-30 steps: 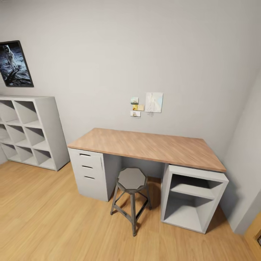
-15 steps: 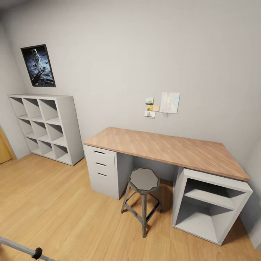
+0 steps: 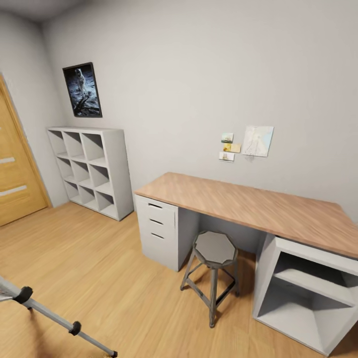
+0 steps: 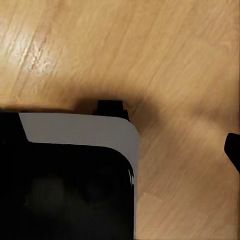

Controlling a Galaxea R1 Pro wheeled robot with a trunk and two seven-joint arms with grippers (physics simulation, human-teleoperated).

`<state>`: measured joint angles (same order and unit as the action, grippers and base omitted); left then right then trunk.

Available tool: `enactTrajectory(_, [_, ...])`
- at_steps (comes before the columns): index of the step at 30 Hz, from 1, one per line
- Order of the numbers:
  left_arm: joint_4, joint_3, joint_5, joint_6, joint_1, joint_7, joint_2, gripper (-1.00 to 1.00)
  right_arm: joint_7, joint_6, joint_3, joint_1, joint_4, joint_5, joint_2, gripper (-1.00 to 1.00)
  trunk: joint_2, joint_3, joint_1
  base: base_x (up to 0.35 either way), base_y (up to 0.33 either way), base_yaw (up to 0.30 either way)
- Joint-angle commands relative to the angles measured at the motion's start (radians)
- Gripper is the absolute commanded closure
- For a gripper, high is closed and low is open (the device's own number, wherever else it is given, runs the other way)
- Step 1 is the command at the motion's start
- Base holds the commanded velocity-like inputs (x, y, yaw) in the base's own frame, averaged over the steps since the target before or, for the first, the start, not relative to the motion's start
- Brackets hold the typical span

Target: Attach the digital camera to the camera tripod in the bedroom.

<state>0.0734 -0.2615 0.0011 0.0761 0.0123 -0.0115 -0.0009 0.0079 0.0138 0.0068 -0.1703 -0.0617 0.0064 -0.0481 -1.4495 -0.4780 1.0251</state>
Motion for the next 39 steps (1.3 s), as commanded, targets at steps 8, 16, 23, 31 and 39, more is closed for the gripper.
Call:
enactTrajectory(8, [0.373, -0.01, 0.003, -0.388, 0.153, 0.107, -0.101, -1.0, 0.039, 0.161, 0.008, -0.268, -0.002, 0.002, 0.0, -1.0, 0.0, -0.008, 0.0, 0.0, 0.0, 0.24])
enactTrajectory(16, [0.532, -0.008, 0.121, -0.468, 0.157, 0.115, -0.105, -1.0, 0.041, 0.181, 0.021, -0.31, -0.05, 0.022, 0.018, -1.0, 0.0, -0.015, 0.0, 0.0, 0.0, 0.241])
enactTrajectory(23, [0.655, -0.006, 0.202, -0.54, 0.158, 0.114, -0.107, -1.0, 0.042, 0.199, 0.026, -0.316, -0.091, 0.043, 0.027, -1.0, 0.0, -0.021, 0.0, 0.0, 0.0, 0.238])
enactTrajectory(31, [0.715, -0.006, 0.319, -0.573, 0.162, 0.115, -0.103, -1.0, 0.043, 0.218, 0.064, -0.318, -0.125, 0.07, 0.068, -1.0, 0.0, -0.028, 0.0, 0.0, 0.0, 0.236])
enactTrajectory(39, [0.778, -0.009, 0.352, -0.593, 0.165, 0.118, -0.093, -1.0, 0.043, 0.253, 0.09, -0.319, -0.171, 0.085, 0.093, -1.0, 0.0, -0.034, 0.0, 0.0, 0.0, 0.251])
